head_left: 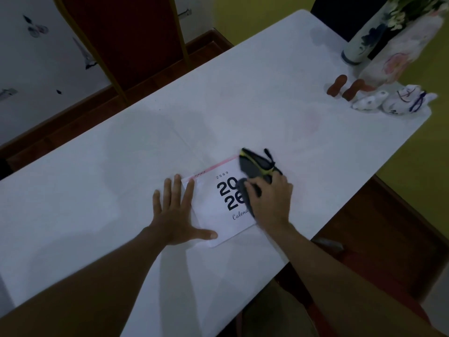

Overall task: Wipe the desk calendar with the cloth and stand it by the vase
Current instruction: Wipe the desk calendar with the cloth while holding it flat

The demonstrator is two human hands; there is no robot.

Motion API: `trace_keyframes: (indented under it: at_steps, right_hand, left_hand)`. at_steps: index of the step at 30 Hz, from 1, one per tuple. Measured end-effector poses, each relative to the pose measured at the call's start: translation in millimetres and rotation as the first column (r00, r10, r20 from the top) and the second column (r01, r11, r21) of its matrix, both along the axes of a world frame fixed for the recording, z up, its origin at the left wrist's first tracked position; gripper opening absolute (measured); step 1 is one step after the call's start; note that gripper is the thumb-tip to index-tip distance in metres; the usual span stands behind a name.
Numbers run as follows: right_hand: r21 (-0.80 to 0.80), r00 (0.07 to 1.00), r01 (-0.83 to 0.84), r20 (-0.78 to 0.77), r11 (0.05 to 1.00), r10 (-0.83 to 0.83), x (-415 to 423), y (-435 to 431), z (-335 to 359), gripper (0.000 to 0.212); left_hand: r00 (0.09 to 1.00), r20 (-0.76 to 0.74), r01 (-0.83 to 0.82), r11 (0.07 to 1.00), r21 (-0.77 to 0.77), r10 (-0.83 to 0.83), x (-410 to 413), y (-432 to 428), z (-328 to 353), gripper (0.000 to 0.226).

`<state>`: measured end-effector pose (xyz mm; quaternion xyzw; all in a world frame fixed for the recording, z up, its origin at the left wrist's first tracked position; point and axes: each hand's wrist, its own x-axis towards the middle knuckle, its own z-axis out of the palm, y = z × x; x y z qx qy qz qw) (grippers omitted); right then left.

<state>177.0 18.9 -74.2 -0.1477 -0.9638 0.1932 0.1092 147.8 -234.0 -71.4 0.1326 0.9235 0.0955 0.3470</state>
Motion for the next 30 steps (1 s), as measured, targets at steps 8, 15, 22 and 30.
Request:
trace_keyframes:
  at_steps: [8, 15, 22, 30]
  right_hand:
    - [-0.127, 0.98, 0.19, 0.087, 0.973, -0.18, -35.9, -18.5, 2.9, 0.02]
    - [-0.13, 0.966, 0.254, 0.089, 0.958, -0.244, -70.6, -9.5, 7.1, 0.023]
    - [-0.032, 0.997, -0.075, 0.01, 0.997, 0.076, -6.7, -24.7, -3.5, 0.02]
    - [-0.086, 0.998, 0.054, 0.033, 0.995, -0.051, -20.7, -49.3, 0.5, 0.018]
  left_hand:
    - [1.0, 0.006, 0.001, 1.0, 0.007, -0.001, 0.4, -1.0, 0.2, 0.16]
    - [1.0, -0.018, -0.008, 1.0, 0.026, 0.008, 1.2, -1.1, 0.6, 0.16]
    - [1.0, -0.011, 0.001, 1.0, 0.025, 0.0, -0.7, -2.2, 1.9, 0.157]
    - [1.0, -0.023, -0.002, 1.0, 0.027, 0.003, 1.0, -2.2, 3.8, 0.159]
